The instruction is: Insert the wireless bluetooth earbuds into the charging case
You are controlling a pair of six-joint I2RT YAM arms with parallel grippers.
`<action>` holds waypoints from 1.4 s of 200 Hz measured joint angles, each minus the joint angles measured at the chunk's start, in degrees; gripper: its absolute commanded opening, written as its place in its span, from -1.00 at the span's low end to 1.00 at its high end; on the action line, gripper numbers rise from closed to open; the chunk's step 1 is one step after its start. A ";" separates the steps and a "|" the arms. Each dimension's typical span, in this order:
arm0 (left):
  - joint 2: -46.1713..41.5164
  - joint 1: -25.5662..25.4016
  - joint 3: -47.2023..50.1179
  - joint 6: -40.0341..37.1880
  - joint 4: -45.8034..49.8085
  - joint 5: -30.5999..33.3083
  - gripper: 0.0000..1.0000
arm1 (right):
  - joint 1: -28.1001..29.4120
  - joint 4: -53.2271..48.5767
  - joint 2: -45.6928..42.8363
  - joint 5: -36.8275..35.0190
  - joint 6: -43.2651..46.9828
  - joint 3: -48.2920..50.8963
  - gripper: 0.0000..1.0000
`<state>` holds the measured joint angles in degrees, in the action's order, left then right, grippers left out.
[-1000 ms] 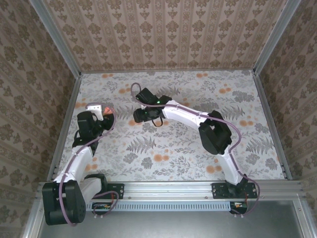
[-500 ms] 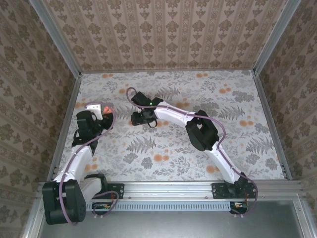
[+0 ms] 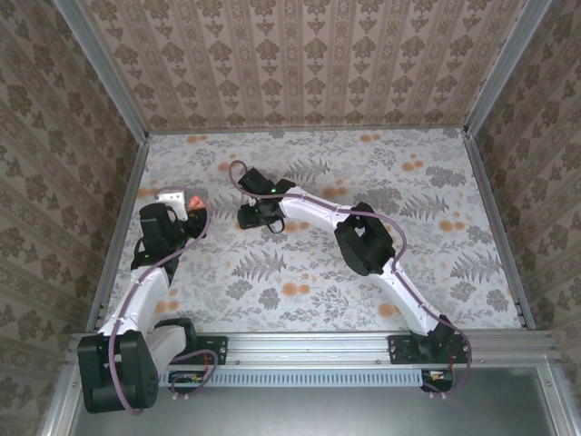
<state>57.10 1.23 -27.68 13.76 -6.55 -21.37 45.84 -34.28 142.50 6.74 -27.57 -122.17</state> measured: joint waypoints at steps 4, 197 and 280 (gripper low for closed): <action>-0.02 0.00 0.00 0.00 0.00 -0.02 -0.65 | 0.00 0.07 0.07 -0.02 0.15 -0.13 -0.14; -0.59 0.00 0.00 0.00 1.01 -1.14 -0.65 | 0.33 1.68 -2.38 -3.32 5.92 5.42 -0.44; -0.59 -0.02 0.00 0.24 0.96 -2.51 -0.65 | -0.26 1.51 -20.57 1.14 16.11 32.94 -0.42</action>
<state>56.51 1.21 -27.68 14.00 -5.58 -23.88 45.58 -32.77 121.93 7.88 -11.46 -89.23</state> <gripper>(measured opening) 0.201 0.290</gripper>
